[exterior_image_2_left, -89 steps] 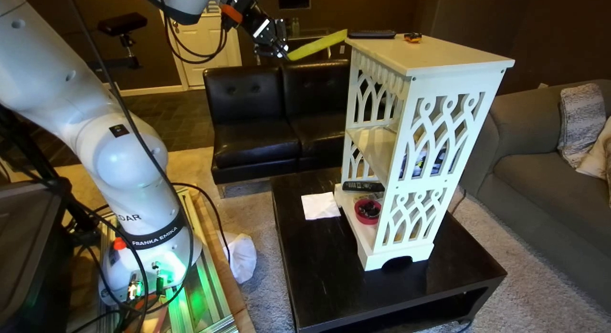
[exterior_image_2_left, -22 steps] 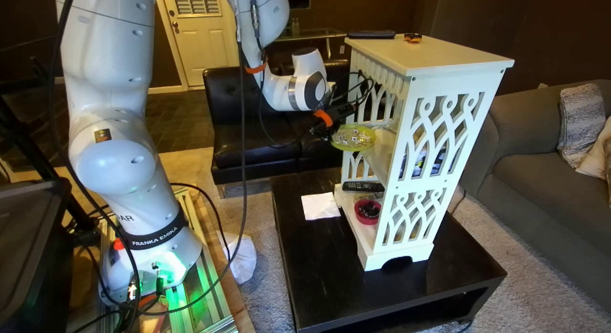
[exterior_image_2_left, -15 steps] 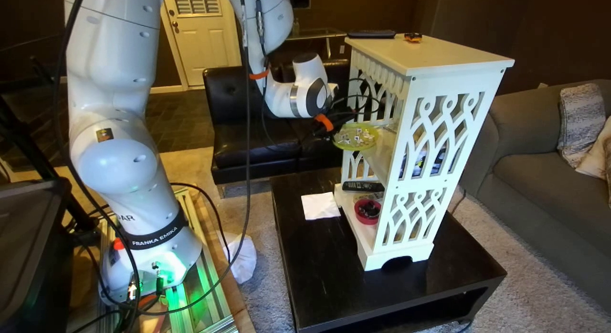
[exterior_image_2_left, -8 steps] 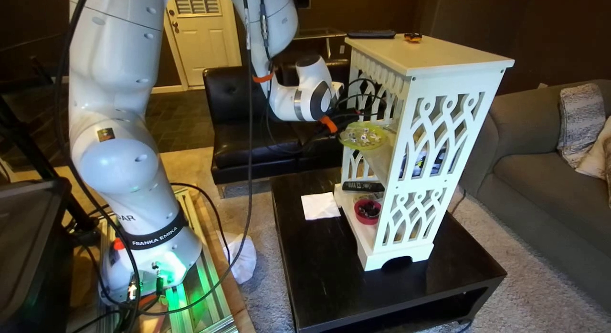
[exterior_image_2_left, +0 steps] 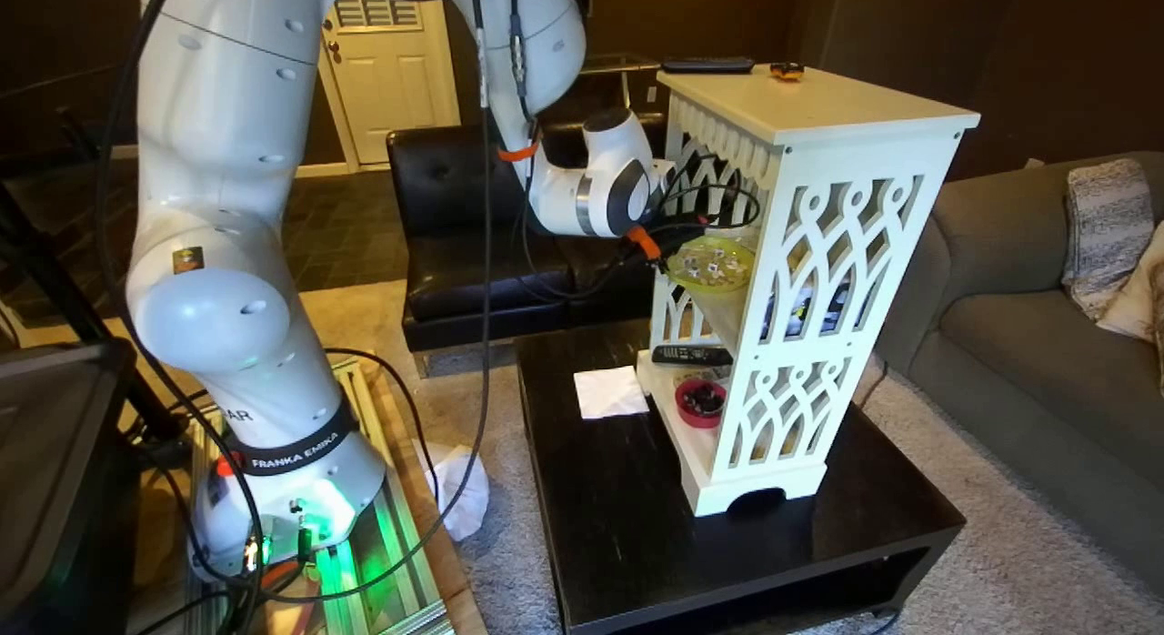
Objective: Pick up the yellow plate and place it on the middle shelf
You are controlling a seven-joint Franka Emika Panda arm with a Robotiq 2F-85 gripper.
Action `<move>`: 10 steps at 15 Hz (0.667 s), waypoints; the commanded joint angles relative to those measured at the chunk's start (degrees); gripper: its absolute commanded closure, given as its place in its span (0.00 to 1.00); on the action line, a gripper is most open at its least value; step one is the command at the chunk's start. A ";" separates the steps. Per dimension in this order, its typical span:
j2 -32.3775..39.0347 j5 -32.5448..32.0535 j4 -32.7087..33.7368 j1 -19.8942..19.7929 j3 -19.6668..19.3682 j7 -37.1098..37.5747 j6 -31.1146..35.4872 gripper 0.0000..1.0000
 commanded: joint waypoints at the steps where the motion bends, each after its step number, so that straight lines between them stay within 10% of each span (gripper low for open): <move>1: 0.94 0.65 1.41 -5.21 3.66 -1.86 -0.55 0.99; 10: 1.95 -0.09 3.97 -13.54 8.98 -5.43 -3.43 0.99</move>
